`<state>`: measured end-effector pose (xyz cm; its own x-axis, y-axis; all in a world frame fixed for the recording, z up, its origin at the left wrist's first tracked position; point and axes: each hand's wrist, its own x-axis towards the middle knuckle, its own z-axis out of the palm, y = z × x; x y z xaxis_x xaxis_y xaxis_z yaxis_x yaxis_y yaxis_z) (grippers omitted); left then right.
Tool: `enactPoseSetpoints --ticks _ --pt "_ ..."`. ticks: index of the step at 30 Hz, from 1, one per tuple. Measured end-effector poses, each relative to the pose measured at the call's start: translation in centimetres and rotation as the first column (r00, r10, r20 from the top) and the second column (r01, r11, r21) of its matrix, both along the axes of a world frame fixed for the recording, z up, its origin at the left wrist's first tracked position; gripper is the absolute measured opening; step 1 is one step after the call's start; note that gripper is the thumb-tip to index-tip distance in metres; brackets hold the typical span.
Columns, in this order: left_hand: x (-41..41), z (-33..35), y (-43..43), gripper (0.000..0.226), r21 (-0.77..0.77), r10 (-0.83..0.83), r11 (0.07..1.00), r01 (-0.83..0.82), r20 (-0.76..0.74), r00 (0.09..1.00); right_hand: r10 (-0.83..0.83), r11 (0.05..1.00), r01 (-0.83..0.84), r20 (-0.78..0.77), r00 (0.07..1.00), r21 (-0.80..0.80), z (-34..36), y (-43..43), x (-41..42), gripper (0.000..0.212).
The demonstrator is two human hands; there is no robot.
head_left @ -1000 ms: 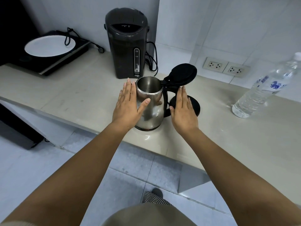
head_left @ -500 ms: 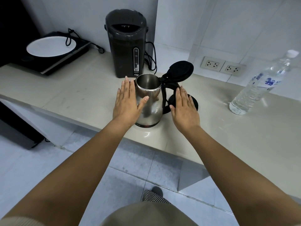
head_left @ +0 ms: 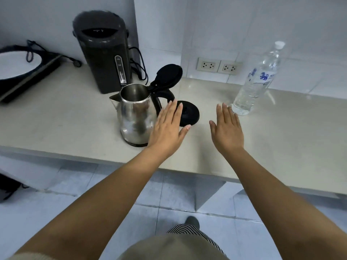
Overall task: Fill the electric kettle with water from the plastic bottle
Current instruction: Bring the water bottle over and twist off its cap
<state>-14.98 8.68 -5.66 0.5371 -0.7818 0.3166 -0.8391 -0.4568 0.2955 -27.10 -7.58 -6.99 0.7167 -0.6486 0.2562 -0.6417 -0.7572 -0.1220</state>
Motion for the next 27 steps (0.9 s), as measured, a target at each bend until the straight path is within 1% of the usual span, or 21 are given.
enactPoseSetpoints --ticks 5,8,12,17,21,24,27 --pt "-1.1 -0.6 -5.7 0.068 0.100 -0.075 0.992 0.081 -0.061 0.995 -0.138 0.990 0.137 0.090 0.986 0.013 1.0 -4.0 -2.5 0.058" --pt "-1.7 -0.7 -9.8 0.069 0.109 -0.099 0.988 0.109 -0.090 0.991 -0.200 0.979 0.203 0.153 0.968 -0.004 1.8 -7.5 -3.5 0.057" --pt "-2.4 -0.3 -15.5 0.070 0.094 -0.125 0.986 0.138 -0.126 0.984 -0.238 0.968 0.250 0.223 0.945 -0.025 3.5 -12.9 -3.7 0.057" --pt "-2.6 0.7 -23.3 0.073 0.019 -0.138 0.990 0.143 -0.172 0.975 -0.211 0.970 0.240 0.353 0.911 -0.042 5.9 -19.8 -2.0 0.057" --pt "-2.5 1.5 -28.8 0.077 -0.033 -0.124 0.992 0.120 -0.217 0.968 -0.149 0.982 0.183 0.449 0.881 -0.034 7.8 -24.1 0.1 0.058" --pt "-2.1 1.9 -32.3 0.081 -0.049 -0.105 0.994 0.096 -0.226 0.969 -0.119 0.992 0.125 0.510 0.852 0.023 9.4 -26.4 1.6 0.059" --pt "-1.6 2.2 -35.5 0.084 -0.089 -0.095 0.993 0.075 -0.244 0.965 -0.121 0.990 0.062 0.521 0.845 0.129 10.6 -28.4 2.8 0.057"
